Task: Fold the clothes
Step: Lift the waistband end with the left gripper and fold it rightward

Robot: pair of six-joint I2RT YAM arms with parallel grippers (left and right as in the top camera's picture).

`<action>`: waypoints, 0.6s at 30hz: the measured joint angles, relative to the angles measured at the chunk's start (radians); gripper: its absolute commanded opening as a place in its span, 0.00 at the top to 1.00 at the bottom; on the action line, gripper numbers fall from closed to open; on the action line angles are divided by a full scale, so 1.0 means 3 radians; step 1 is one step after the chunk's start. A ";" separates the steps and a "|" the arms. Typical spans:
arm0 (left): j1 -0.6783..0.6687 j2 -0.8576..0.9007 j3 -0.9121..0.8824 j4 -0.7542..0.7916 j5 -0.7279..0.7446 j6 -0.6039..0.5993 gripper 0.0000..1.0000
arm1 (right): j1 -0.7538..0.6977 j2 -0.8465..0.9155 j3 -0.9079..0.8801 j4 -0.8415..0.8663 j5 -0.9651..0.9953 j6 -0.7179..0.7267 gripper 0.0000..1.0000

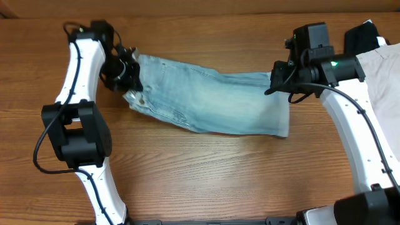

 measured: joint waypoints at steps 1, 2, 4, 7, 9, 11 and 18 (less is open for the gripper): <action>-0.0001 0.0000 0.0112 -0.0090 -0.0047 0.0022 0.96 | 0.0000 0.0046 0.0000 0.0003 -0.0013 0.0009 0.96; -0.0006 0.0000 0.0252 -0.0206 -0.0109 0.0047 0.96 | 0.0000 0.0093 0.0000 0.0000 -0.0024 0.0025 0.96; -0.0029 0.0000 0.0469 -0.0373 -0.0216 0.0089 0.96 | 0.0000 0.0220 0.0000 0.0005 -0.0067 0.0042 0.96; -0.0075 0.0000 0.0722 -0.0543 -0.0371 0.0150 0.96 | 0.0000 0.0401 0.0000 0.0020 -0.0145 0.0060 0.96; -0.0136 0.0000 0.0846 -0.0601 -0.0460 0.0183 0.96 | 0.0000 0.0528 0.0000 0.0041 -0.0197 0.0069 0.96; -0.0226 0.0000 0.0919 -0.0617 -0.0526 0.0226 0.96 | 0.0000 0.0641 0.0000 0.0064 -0.0245 0.0074 0.96; -0.0659 0.0000 0.0944 -0.0504 -0.0661 0.0332 0.96 | 0.0000 0.0824 -0.0013 0.0123 -0.0300 0.0108 0.96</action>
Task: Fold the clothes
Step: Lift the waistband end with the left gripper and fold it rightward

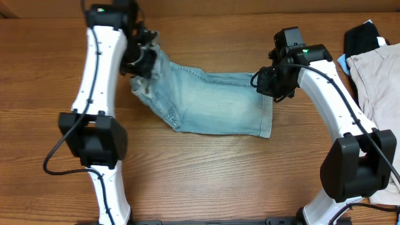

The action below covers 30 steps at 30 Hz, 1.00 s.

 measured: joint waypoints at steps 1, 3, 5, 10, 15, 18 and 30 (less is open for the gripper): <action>-0.0060 0.0000 0.0000 0.0036 -0.0004 0.0001 0.96 | 0.0000 0.0006 -0.0001 0.0024 -0.0008 0.0006 0.96; -0.0202 0.0000 0.0000 0.0103 -0.0013 0.0001 0.96 | 0.0000 0.0013 -0.0009 0.0067 -0.0011 0.0027 0.96; -0.0356 0.0000 0.0000 0.0178 -0.0014 0.0000 0.96 | 0.0000 0.0013 -0.0039 0.0118 -0.0011 0.0065 0.96; -0.0735 0.0000 0.0000 0.0348 -0.0014 -0.0004 0.96 | 0.0000 0.0017 -0.0168 0.0238 -0.0022 0.0151 0.96; -0.1071 0.0000 0.0000 0.0502 -0.0015 -0.0017 0.96 | -0.0011 0.0018 -0.0289 0.0313 -0.0034 0.0207 0.96; -0.1258 0.0000 0.0000 0.0615 -0.0015 -0.0041 0.96 | -0.0039 0.0023 -0.0300 0.0319 -0.0037 0.0228 0.96; -0.1353 0.0000 0.0064 0.0530 -0.0510 -0.0462 0.96 | -0.0221 0.0023 -0.0301 0.0346 -0.0156 0.0239 0.96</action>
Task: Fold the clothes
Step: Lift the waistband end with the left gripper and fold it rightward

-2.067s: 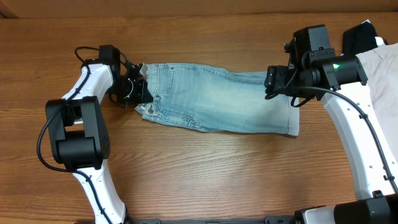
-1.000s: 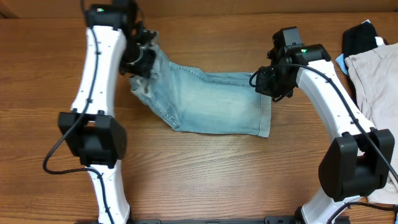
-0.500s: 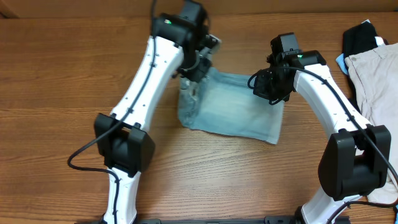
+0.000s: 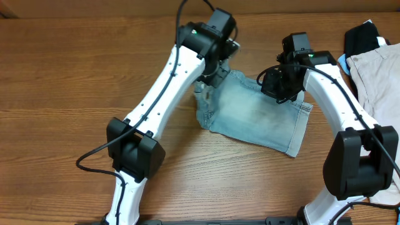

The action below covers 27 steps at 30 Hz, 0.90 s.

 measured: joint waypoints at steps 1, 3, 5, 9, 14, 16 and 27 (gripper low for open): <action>0.0045 0.0000 0.0050 -0.0062 -0.0031 -0.0024 0.96 | -0.0004 0.0000 0.0000 -0.0015 -0.0005 -0.0001 0.96; 0.0130 0.0000 0.0159 -0.0181 -0.0074 -0.0061 0.96 | -0.0005 0.0000 0.0000 -0.0020 -0.0009 0.0001 0.96; 0.0237 0.0000 0.0315 -0.0314 -0.0100 -0.0094 0.96 | -0.0005 0.0000 0.0000 -0.0024 -0.0037 0.0000 0.96; 0.0418 -0.0010 0.0623 -0.0576 -0.0139 -0.0108 0.96 | -0.0005 0.0000 0.0000 -0.0031 -0.0095 0.0000 0.96; 0.0557 -0.0086 0.0765 -0.0848 -0.0281 -0.0109 0.96 | -0.0003 0.0000 0.0000 -0.0025 -0.0189 0.0000 0.96; 0.0585 -0.0102 0.0772 -0.0917 -0.0347 -0.0111 0.96 | 0.0004 0.0000 0.0000 -0.0010 -0.0209 0.0000 0.96; 0.0704 -0.0102 0.0772 -0.1025 -0.0629 -0.0225 0.96 | 0.0111 0.0000 0.0000 0.0052 -0.0252 -0.0004 0.96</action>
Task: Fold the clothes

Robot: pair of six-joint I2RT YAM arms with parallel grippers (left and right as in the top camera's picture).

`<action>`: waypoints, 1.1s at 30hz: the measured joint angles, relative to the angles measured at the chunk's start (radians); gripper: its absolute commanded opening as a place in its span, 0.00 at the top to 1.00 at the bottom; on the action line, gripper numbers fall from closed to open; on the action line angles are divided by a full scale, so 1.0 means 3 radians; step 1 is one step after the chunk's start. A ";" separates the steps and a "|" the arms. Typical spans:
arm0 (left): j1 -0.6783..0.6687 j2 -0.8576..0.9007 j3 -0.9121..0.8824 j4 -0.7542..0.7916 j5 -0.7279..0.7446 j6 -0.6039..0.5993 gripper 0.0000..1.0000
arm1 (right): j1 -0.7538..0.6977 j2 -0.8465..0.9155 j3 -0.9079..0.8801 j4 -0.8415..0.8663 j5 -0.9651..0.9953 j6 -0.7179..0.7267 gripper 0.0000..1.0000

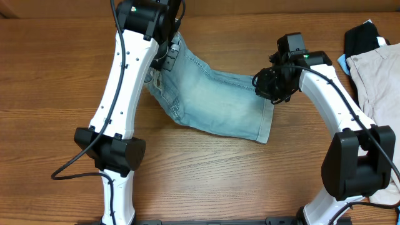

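A light blue pair of jeans (212, 100) lies folded lengthwise across the middle of the wooden table, waistband to the left, hem to the right. My left gripper (167, 55) sits at the waistband's upper left corner, shut on the denim. At the right, my right gripper (264, 84) is shut on the top corner of the hem end. Both pinch points are partly hidden by the grippers' own bodies.
A beige garment (378, 87) lies at the table's right edge with a black garment (362, 36) behind it and a bit of blue beside. The table's back edge (250, 12) runs just behind the arms.
My left gripper has moved left, from near the right gripper back to the upper left, carrying the waistband. The jeans went from bunched short to stretched out. The right gripper shifted slightly left.
The jeans lay stretched out with a gripper holding each end, far apart. Then both grippers stood nearer the middle. Then the left stood close to the right with the jeans bunched short. Now the left is back at the upper left and the jeans lie spread.
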 measured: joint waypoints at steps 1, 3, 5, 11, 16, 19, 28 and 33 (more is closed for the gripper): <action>0.0014 0.0000 0.0000 -0.0001 -0.0011 -0.0011 0.96 | -0.0001 0.0000 -0.0001 0.0025 -0.0011 -0.0005 0.96; 0.0050 0.0000 0.0000 -0.0001 -0.0022 -0.0034 0.96 | -0.0001 0.0000 -0.0019 0.0097 -0.0066 -0.0025 0.96; 0.0090 0.0000 0.0000 -0.0003 -0.0034 -0.0052 0.96 | -0.0001 -0.0001 -0.0092 0.0188 -0.0116 -0.0047 0.96; 0.0169 0.0000 0.0000 -0.0003 -0.0062 -0.0057 0.96 | -0.0001 -0.0001 -0.0479 0.0451 -0.0191 -0.0088 0.96; 0.0178 0.0000 0.0000 0.0000 -0.0042 -0.0057 0.96 | -0.0001 -0.0001 -0.0732 0.0795 -0.0226 -0.0086 0.96; 0.0178 0.0000 0.0000 0.0020 0.0038 -0.0058 0.96 | -0.0001 -0.0001 -0.0885 0.1011 -0.0238 -0.0084 0.96; 0.0117 0.0000 0.0000 0.0052 0.0334 -0.0080 0.96 | -0.0001 -0.0001 -0.1236 0.1459 -0.0235 0.0015 0.96; -0.0045 0.0000 -0.0081 0.0181 0.0376 -0.0080 0.96 | -0.0001 -0.0001 -0.1291 0.1479 -0.0216 0.0083 0.96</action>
